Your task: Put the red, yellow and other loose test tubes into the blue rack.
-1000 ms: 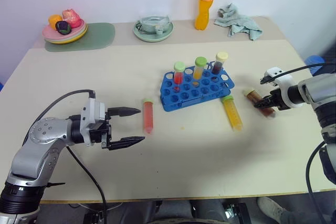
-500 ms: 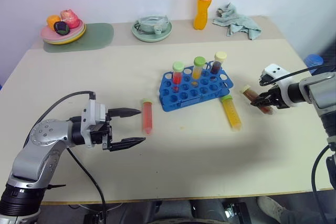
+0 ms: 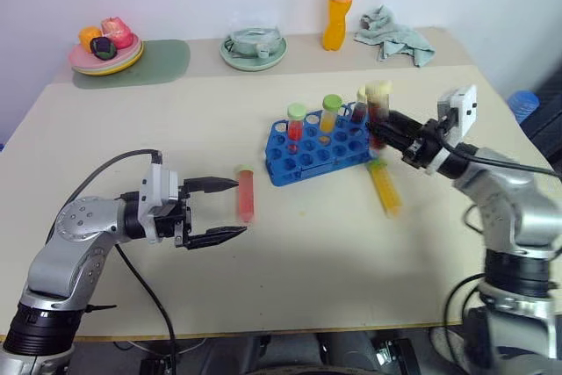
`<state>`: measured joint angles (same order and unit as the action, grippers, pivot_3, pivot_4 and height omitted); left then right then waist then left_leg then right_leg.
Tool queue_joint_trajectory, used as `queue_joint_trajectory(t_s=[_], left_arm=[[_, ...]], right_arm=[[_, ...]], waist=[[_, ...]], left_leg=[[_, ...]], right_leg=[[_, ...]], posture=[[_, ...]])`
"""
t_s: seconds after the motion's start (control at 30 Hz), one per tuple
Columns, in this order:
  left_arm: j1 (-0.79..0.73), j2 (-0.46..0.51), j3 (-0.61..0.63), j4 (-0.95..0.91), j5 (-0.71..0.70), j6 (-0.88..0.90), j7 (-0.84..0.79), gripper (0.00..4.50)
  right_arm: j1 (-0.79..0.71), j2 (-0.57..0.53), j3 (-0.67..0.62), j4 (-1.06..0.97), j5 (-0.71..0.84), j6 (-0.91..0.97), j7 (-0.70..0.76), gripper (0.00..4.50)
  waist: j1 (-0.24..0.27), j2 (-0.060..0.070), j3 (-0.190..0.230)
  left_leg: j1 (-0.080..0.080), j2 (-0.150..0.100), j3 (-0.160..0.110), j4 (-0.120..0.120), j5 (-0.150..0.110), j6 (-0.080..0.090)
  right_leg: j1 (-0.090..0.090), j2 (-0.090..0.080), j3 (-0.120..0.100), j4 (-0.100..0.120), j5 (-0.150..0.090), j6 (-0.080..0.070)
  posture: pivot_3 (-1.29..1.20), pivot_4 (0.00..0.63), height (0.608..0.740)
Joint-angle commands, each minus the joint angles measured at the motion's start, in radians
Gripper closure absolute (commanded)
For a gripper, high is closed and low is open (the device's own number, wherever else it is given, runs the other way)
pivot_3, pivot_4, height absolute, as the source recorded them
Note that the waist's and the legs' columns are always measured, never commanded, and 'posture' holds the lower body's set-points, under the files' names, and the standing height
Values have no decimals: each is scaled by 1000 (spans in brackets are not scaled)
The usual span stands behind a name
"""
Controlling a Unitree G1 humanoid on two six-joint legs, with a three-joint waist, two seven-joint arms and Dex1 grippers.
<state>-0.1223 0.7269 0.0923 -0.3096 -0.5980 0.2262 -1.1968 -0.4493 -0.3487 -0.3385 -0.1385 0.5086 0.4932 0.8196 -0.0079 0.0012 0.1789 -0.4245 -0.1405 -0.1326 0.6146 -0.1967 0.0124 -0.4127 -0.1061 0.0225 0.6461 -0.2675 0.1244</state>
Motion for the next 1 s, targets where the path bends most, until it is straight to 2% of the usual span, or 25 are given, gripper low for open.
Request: queue_joint_trajectory(t_s=[0.03,0.2,0.4,0.73,1.0], left_arm=[[-22,-1,11,5,0,-15,-1,429],[-35,4,17,16,0,-14,0,429],[-26,7,29,-3,-2,-7,20,429],[5,13,44,-45,-8,1,59,429],[18,19,52,-65,-16,9,73,429]], right_arm=[[-21,51,-16,81,-38,-214,-65,3313],[-37,105,18,288,-111,-479,-85,3313],[-85,120,47,504,-144,-639,-93,3313],[-142,108,60,722,-144,-760,-73,3313],[-128,87,46,721,-121,-766,-76,3313]], waist=[[-1,0,0],[-7,0,0],[-9,0,0],[-7,0,0],[-7,0,0]], left_leg=[[0,0,0,0,0,0],[3,0,0,-2,1,-1],[4,1,0,-3,1,-2],[5,1,0,-3,1,-2],[6,1,0,-3,1,-2]], right_leg=[[0,0,0,0,0,0],[0,3,0,2,0,0],[0,3,0,3,0,0],[1,4,1,3,0,0],[2,4,2,3,0,0]], posture=[[0,150,739],[0,150,739],[0,150,739],[0,150,739],[0,150,739]])
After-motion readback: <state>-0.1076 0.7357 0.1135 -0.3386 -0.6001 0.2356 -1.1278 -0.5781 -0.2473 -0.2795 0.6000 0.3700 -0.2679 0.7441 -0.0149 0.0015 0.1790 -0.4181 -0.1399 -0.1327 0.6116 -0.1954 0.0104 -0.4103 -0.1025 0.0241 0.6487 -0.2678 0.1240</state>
